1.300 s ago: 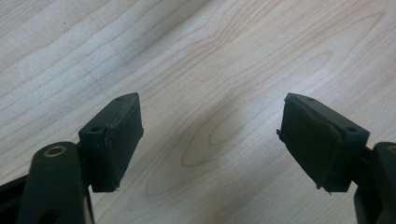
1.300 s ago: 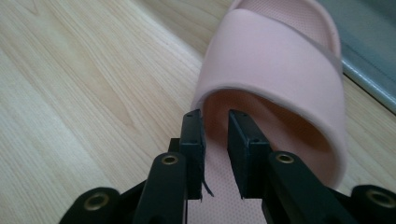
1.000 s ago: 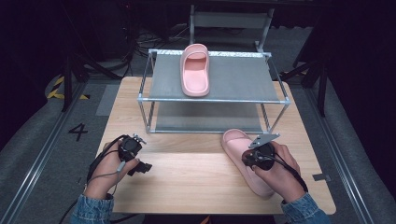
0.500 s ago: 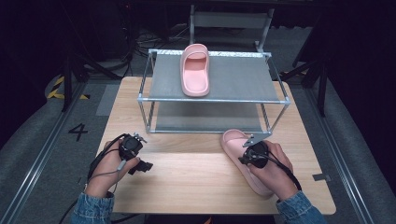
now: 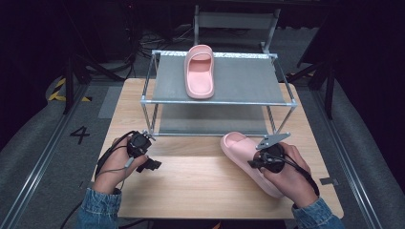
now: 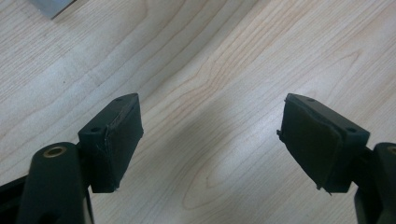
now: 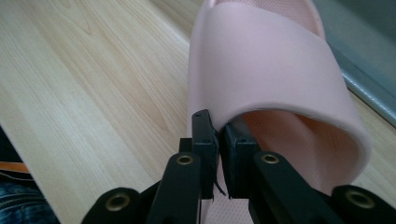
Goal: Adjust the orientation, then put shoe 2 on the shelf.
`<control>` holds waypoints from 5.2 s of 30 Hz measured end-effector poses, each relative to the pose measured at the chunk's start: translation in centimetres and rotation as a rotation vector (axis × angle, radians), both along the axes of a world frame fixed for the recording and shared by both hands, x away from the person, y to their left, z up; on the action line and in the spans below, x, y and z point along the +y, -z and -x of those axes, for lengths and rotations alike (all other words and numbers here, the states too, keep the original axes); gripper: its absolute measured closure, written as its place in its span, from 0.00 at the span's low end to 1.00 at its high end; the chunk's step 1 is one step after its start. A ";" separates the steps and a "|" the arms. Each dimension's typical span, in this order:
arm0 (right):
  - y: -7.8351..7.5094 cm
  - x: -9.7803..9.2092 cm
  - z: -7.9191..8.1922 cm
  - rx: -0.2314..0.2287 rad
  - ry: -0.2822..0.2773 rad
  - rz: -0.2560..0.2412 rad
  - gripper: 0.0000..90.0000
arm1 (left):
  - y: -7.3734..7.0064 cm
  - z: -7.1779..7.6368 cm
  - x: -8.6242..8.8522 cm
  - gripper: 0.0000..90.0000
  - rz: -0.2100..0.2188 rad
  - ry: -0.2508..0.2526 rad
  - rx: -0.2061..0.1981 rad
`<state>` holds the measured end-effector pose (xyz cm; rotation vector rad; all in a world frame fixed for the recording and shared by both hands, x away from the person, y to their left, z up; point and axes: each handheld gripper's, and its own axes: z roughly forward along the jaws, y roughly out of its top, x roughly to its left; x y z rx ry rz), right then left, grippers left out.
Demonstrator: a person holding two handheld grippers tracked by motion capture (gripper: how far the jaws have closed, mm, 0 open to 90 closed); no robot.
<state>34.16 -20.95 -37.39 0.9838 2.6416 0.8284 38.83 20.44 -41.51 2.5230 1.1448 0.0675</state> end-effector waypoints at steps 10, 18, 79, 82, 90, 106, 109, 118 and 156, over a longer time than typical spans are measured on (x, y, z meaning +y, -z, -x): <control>-4.4 -0.5 0.2 0.000 -0.017 -0.019 0.94 | -0.4 -0.3 0.1 0.24 0.014 0.001 -0.005; -8.3 -0.7 -0.3 -0.011 -0.015 -0.035 0.94 | -0.6 -0.1 0.4 0.24 0.016 0.001 -0.010; -15.2 2.8 -16.7 -0.020 0.153 0.054 0.92 | -0.1 1.2 2.5 0.21 -0.004 -0.028 -0.014; -14.9 3.0 -16.8 -0.016 0.153 0.049 0.92 | -0.2 1.2 2.6 0.21 -0.002 -0.026 -0.015; -15.0 2.3 -16.0 -0.032 0.166 0.007 0.81 | -0.1 1.1 2.6 0.21 0.000 -0.027 -0.012; -16.5 -2.7 -10.2 -0.084 0.155 -0.024 0.71 | -0.3 0.1 1.5 0.21 0.002 -0.005 -0.006; -16.3 -3.8 -8.7 -0.071 0.156 -0.005 0.70 | -0.2 0.0 1.2 0.21 0.001 -0.002 -0.004; -15.0 -5.7 -5.9 -0.017 0.160 0.035 0.71 | -0.3 0.1 1.3 0.21 -0.006 0.003 -0.004; -12.5 -1.8 -8.5 0.106 0.137 0.081 0.73 | 0.1 0.1 1.2 0.21 -0.004 0.009 0.010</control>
